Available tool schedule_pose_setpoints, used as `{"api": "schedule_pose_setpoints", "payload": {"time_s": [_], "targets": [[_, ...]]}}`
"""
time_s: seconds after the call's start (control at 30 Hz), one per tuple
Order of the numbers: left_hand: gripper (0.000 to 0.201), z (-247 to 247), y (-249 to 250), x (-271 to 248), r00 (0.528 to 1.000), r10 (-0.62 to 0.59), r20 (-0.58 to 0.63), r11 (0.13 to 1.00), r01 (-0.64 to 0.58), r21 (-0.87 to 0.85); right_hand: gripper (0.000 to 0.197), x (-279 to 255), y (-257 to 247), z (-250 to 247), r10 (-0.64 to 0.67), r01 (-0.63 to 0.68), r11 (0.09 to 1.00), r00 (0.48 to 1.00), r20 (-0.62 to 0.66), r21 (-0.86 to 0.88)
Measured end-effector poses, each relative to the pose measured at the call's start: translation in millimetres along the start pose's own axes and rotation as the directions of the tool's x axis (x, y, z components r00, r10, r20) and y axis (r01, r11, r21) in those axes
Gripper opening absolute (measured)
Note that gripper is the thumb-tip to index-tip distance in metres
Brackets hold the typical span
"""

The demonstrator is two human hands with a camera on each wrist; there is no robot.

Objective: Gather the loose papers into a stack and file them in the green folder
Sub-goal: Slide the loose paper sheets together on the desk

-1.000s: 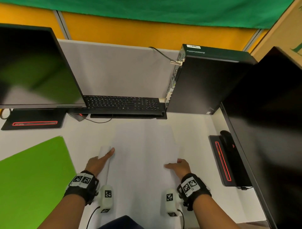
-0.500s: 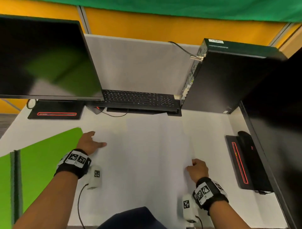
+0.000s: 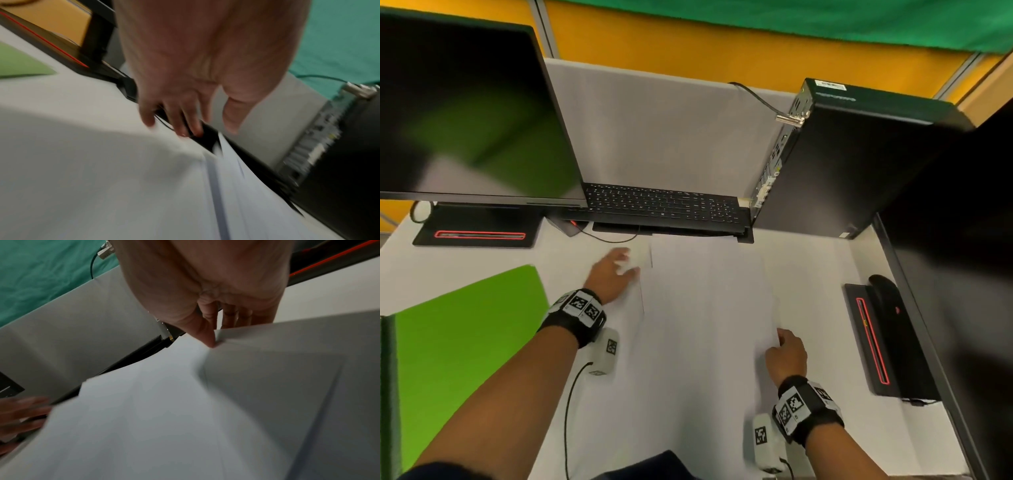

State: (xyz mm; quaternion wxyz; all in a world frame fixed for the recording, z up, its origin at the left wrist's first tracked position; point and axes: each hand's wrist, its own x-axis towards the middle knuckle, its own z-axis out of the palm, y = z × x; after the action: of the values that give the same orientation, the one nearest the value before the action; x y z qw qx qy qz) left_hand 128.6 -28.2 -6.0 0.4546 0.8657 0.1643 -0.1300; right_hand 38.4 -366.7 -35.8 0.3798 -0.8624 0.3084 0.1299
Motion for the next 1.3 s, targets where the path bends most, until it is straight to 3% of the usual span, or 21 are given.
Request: {"api": "schedule_pose_setpoints", "payload": {"time_s": [0.07, 0.1, 0.17, 0.23, 0.33, 0.43, 0.57, 0.67, 0.77, 0.87, 0.97, 1.07, 1.2, 1.3], "targets": [[0.05, -20.2, -13.5, -12.4, 0.933, -0.099, -0.347, 0.992, 0.122, 0.043, 0.048, 2.7, 0.4, -4.2, 0.022, -0.022, 1.0, 1.0, -0.013, -0.017], [0.054, -28.4, -27.1, -20.5, 0.898, -0.176, -0.402, 0.972, 0.224, 0.074, 0.049, 3.6, -0.8, -6.0, 0.036, -0.037, 0.999, 0.999, -0.014, -0.033], [0.068, -30.5, -56.2, -43.4, 0.891, -0.361, -0.277, 0.886, 0.42, 0.196, 0.054, 4.6, -6.6, -7.3, 0.072, -0.073, 0.995, 0.997, -0.019, -0.067], [0.084, -8.8, -72.6, -70.7, 0.871, -0.47, -0.144, 0.797, 0.489, 0.355, 0.061, 4.7, -15.4, -4.7, 0.097, -0.097, 0.992, 0.995, -0.011, -0.077], [0.094, 34.1, -59.3, -93.5, 0.843, -0.5, -0.196, 0.781, 0.537, 0.318, 0.065, 6.1, -28.2, 7.5, 0.112, -0.111, 0.993, 0.993, 0.036, -0.025], [0.103, 52.1, -41.3, -95.4, 0.884, -0.403, -0.238, 0.786, 0.467, 0.405, 0.062, 5.5, -32.8, 17.5, 0.082, -0.081, 0.997, 0.992, 0.093, -0.015], [0.117, 46.3, -54.0, -88.8, 0.959, -0.269, -0.086, 0.727, 0.261, 0.635, 0.081, 3.0, -25.2, 8.8, 0.18, -0.179, 0.984, 0.983, 0.042, -0.017], [0.12, 45.9, -50.0, -91.5, 0.966, -0.229, -0.117, 0.675, 0.244, 0.696, 0.091, -7.8, -21.0, 9.0, 0.222, -0.216, 0.973, 0.972, 0.077, -0.077], [0.115, 54.8, -39.2, -95.1, 0.945, -0.276, -0.172, 0.675, 0.319, 0.665, 0.093, -18.8, -19.6, 19.2, 0.189, -0.174, 0.976, 0.976, 0.111, -0.128], [0.113, 58.1, -36.9, -94.1, 0.934, -0.31, -0.176, 0.777, 0.356, 0.52, 0.091, -19.5, -17.5, 13.2, 0.187, -0.18, 0.978, 0.981, 0.059, -0.102], [0.086, 48.2, -39.8, -90.7, 0.922, -0.325, -0.211, 0.921, 0.359, 0.15, 0.094, -18.7, -7.1, -0.6, 0.248, -0.248, 0.962, 0.969, -0.012, -0.117], [0.062, 54.1, -30.6, -95.4, 0.927, -0.346, -0.145, 0.93, 0.359, 0.076, 0.091, -23.2, -2.6, 0.4, 0.235, -0.235, 0.972, 0.971, 0.043, -0.001], [0.073, 76.3, -24.1, -106.8, 0.936, -0.351, 0.005, 0.923, 0.345, 0.17, 0.082, -23.9, -1.1, 3.0, 0.144, -0.157, 0.978, 0.985, 0.1, 0.135], [0.089, 69.6, -21.2, -102.5, 0.929, -0.365, -0.053, 0.92, 0.369, 0.13, 0.078, -24.4, 3.4, -3.5, 0.165, -0.169, 0.976, 0.985, 0.039, 0.139]]}}
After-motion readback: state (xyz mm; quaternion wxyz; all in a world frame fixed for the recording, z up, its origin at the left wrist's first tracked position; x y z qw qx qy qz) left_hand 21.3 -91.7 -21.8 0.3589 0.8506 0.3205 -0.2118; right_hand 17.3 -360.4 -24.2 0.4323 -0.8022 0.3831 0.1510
